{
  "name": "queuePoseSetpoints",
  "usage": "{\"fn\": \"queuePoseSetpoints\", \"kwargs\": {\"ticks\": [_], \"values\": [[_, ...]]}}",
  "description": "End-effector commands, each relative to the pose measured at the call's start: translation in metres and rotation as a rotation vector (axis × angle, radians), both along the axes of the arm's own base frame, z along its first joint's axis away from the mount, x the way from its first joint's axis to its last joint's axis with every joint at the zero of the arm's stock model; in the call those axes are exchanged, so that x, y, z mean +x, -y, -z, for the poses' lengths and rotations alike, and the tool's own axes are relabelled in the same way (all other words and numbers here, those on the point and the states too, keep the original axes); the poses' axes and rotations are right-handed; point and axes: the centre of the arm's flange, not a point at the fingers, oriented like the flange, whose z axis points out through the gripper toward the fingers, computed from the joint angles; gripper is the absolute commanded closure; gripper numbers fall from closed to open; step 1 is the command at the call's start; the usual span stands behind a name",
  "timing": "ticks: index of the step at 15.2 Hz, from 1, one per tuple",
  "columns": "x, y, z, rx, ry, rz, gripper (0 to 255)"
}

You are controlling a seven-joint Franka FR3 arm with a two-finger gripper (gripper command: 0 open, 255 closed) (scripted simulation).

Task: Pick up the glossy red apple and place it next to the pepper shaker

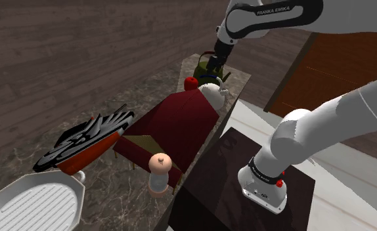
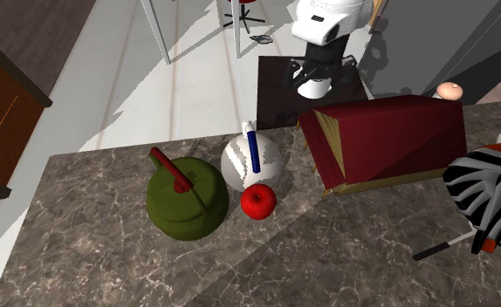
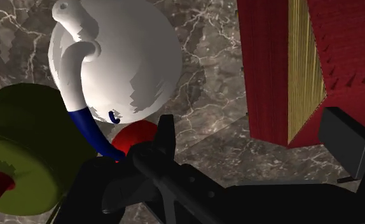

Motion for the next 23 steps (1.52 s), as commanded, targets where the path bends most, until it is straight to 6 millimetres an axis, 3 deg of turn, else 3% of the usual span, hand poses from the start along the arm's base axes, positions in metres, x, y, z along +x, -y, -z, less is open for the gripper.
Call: {"fn": "queuePoseSetpoints", "kwargs": {"ticks": [1,17,23], "values": [[0.018,0.017,0.011,0.0,0.008,-0.028,0],[0.162,0.137,0.107,0.017,0.064,-0.231,0],[0.17,0.138,0.135,0.017,0.065,-0.237,0]]}}
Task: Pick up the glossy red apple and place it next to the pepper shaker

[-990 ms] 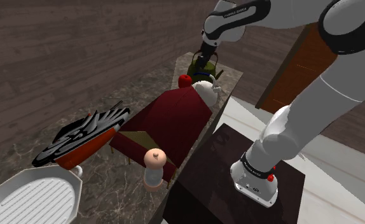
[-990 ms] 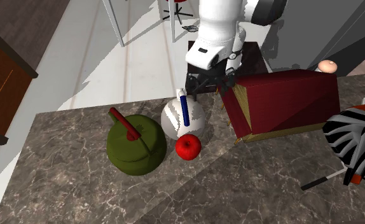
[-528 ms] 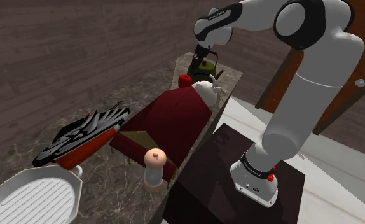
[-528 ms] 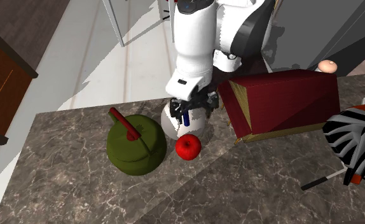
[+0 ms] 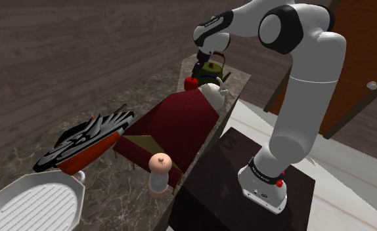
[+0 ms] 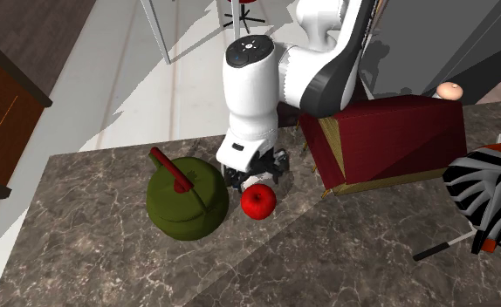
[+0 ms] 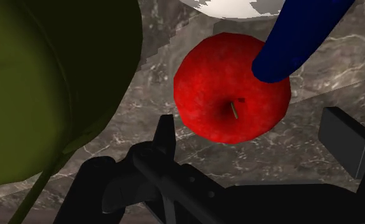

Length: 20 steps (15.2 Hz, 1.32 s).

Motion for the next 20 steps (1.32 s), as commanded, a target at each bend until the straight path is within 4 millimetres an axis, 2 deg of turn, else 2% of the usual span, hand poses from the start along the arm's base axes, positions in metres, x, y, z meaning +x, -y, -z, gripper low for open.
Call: {"fn": "queuePoseSetpoints", "kwargs": {"ticks": [1,3,10,11,20], "values": [[0.0026,-0.0002,0.0104,0.0,0.001,0.0,0],[0.004,-0.0007,0.0186,0.0,0.001,0.0,0],[0.0039,-0.0008,0.0185,0.0,0.001,0.0,0],[0.0039,-0.0008,0.0185,0.0,0.001,0.0,255],[0.004,-0.0007,0.0186,0.0,0.001,0.0,255]]}}
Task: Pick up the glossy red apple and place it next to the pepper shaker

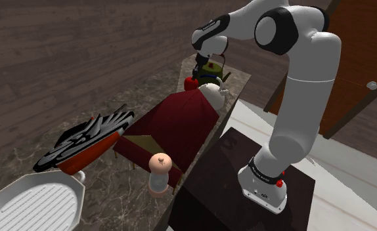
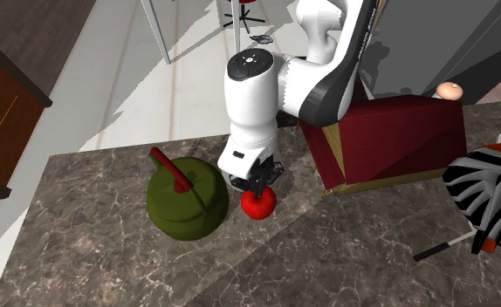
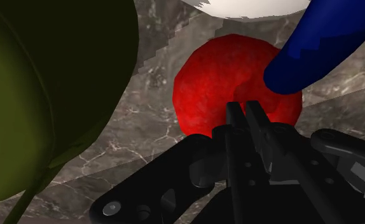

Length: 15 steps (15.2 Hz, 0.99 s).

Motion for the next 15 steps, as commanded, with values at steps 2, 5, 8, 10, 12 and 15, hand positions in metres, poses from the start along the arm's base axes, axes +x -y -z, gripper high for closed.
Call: {"fn": "queuePoseSetpoints", "kwargs": {"ticks": [2,5,8,10,12,15], "values": [[0.0,0.0,-0.01,0.0,0.0,0.0,255],[0.0,0.0,-0.026,0.0,0.0,0.0,255],[0.0,0.0,-0.042,0.0,0.0,0.0,255],[0.0,0.0,-0.053,0.0,0.0,0.0,255],[0.0,0.0,-0.063,0.0,0.0,0.0,255],[0.0,0.0,-0.079,0.0,0.0,0.0,255]]}}
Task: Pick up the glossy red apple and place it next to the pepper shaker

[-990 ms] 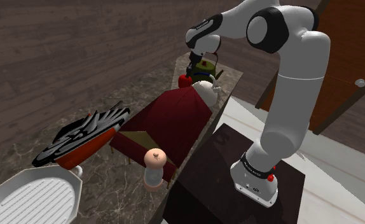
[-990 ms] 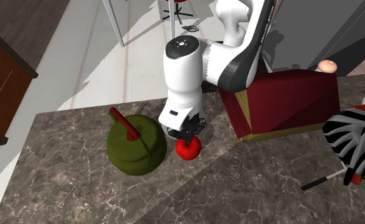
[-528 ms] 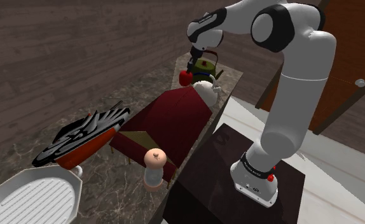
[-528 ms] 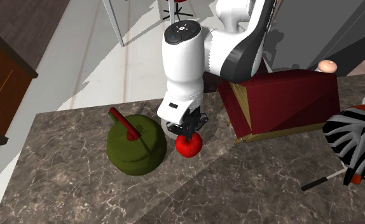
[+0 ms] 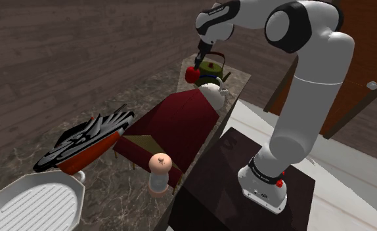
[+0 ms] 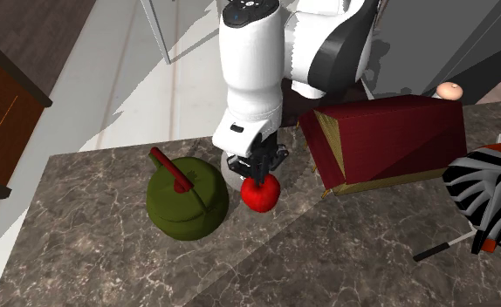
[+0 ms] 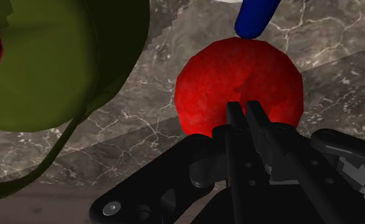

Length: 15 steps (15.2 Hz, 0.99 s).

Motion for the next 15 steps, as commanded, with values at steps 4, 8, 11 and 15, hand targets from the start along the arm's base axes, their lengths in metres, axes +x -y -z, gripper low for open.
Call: {"fn": "queuePoseSetpoints", "kwargs": {"ticks": [4,8,11,15], "values": [[0.0,0.001,-0.027,0.0,0.0,0.0,255],[0.0,0.001,-0.048,0.0,0.0,0.0,255],[0.0,0.001,-0.064,0.0,0.0,0.0,255],[0.0,0.001,-0.085,0.0,0.0,0.0,255]]}}
